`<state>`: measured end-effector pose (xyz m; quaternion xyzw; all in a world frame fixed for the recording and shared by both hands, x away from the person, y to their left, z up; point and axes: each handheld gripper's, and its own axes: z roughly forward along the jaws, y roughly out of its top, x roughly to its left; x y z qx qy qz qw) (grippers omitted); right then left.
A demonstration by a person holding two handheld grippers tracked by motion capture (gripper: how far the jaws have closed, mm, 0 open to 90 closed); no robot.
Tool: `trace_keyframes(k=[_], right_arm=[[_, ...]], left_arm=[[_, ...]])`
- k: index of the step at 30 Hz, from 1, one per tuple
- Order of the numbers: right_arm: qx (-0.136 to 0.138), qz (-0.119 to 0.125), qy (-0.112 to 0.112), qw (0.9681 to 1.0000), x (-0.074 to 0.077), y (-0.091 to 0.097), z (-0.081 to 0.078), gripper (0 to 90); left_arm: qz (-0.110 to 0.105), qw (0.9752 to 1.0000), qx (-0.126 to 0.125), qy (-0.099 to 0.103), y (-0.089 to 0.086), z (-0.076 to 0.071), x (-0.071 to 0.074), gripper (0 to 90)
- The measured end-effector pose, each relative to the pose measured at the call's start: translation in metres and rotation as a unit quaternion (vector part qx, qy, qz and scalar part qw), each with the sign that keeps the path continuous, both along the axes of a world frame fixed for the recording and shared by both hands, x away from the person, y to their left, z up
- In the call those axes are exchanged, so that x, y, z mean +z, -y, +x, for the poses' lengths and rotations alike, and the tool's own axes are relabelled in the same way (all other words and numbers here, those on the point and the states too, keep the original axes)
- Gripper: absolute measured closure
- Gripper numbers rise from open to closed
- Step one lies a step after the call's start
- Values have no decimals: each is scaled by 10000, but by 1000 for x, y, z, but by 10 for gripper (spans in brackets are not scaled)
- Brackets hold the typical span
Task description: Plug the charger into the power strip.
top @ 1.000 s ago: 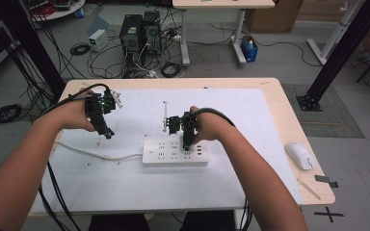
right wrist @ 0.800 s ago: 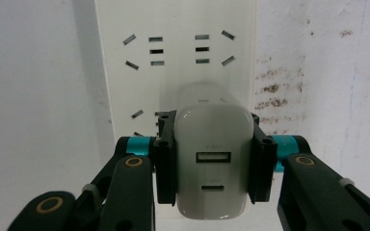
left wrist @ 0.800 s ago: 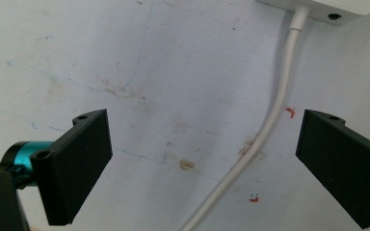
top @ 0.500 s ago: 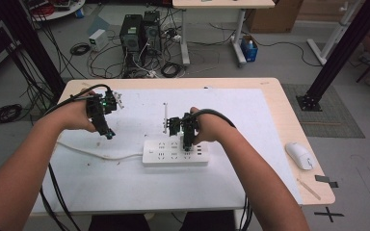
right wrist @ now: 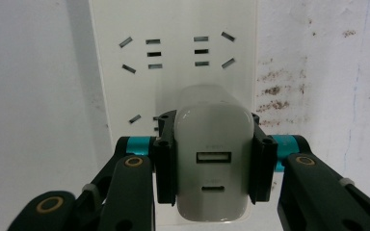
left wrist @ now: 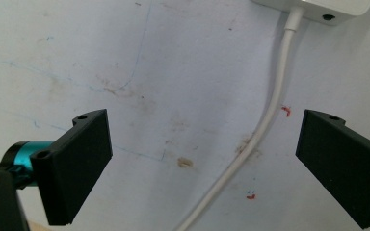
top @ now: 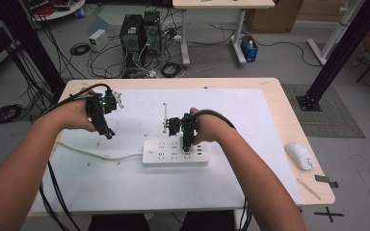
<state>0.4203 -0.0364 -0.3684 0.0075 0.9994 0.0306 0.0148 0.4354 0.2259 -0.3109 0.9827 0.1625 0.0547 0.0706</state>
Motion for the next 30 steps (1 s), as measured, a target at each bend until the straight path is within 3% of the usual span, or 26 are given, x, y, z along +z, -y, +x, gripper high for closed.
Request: trace_keyframes(k=[2,3,5,12,20,26,30], right_arm=[[55,43,-32,10000,0,1,1,617],[32,67,-79,9999,0,1,2,537],[-79,172,-230,9996,1,2,4,475],[-264,362,-243,9987,20,13,6,419],[-542,900,-37,9945,46,29,8,321],[-673,1012,128,9925,53,39,10,229],[-731,1099,81,9912,57,44,12,227]], left_arm=[[-9,10000,5,18,-2,0,2,56],[-17,10000,3,18,-3,0,2,56],[3,10000,15,18,-4,0,2,56],[16,10000,5,10,-1,1,2,56],[43,10000,-43,57,5,0,7,56],[60,10000,-47,39,7,1,6,56],[91,9999,-73,9,8,0,7,56]])
